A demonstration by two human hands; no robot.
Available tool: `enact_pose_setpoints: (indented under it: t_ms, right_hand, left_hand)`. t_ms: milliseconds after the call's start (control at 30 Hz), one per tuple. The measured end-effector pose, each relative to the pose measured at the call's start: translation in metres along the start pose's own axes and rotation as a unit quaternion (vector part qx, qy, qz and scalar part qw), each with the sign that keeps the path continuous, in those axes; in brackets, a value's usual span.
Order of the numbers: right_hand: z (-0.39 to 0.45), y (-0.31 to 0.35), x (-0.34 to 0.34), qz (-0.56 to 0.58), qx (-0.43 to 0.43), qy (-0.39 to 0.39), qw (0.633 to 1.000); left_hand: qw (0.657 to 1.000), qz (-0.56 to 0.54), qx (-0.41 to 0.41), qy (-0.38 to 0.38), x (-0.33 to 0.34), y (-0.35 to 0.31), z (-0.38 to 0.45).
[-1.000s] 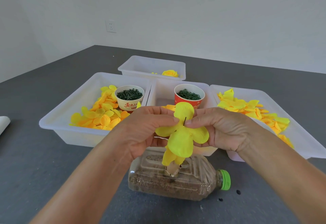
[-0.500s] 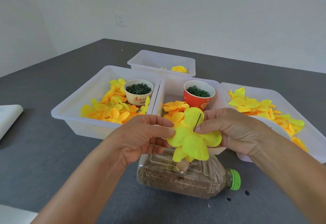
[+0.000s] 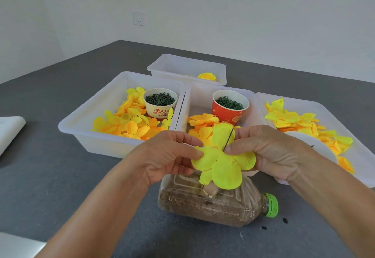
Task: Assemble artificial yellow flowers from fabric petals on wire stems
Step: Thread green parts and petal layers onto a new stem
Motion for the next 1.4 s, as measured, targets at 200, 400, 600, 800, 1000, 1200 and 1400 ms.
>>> enact_pose_setpoints:
  t_ms: [200, 400, 600, 800, 1000, 1200, 1400]
  right_hand:
    - [-0.005, -0.002, 0.005, 0.041, 0.014, 0.037, 0.998]
    - [-0.006, -0.002, 0.004, 0.033, 0.012, 0.041, 0.999]
    - [-0.002, -0.008, 0.001, 0.003, 0.026, 0.013, 1.000]
    - [-0.004, -0.011, 0.004, 0.029, 0.048, 0.016, 0.998]
    - [-0.006, -0.010, 0.006, 0.050, 0.046, 0.027, 0.997]
    - [-0.004, -0.013, 0.005, 0.046, 0.053, 0.014, 0.997]
    - [-0.002, -0.015, 0.006, 0.056, 0.065, 0.014, 0.996]
  left_hand:
    - [1.000, -0.007, 0.009, 0.003, 0.000, -0.004, 0.000]
    - [1.000, -0.002, 0.018, 0.007, 0.003, -0.008, 0.000]
    - [1.000, 0.014, 0.016, -0.009, 0.008, -0.006, 0.002]
    - [1.000, 0.023, 0.000, -0.009, 0.012, -0.001, 0.006]
    - [1.000, 0.021, 0.017, 0.001, 0.020, -0.014, 0.000]
    - [1.000, -0.002, 0.012, -0.026, 0.022, -0.013, 0.000]
    - [0.999, -0.012, 0.014, -0.026, 0.023, -0.011, 0.002]
Point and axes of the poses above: each hand's wrist, its own z-axis towards the middle knuckle, its own x-axis out of the palm, y = z × x, the point moved 8 cm from there along z, towards the middle knuckle, and after that the axes turned 1 degree about z, right-handed, at the moved point
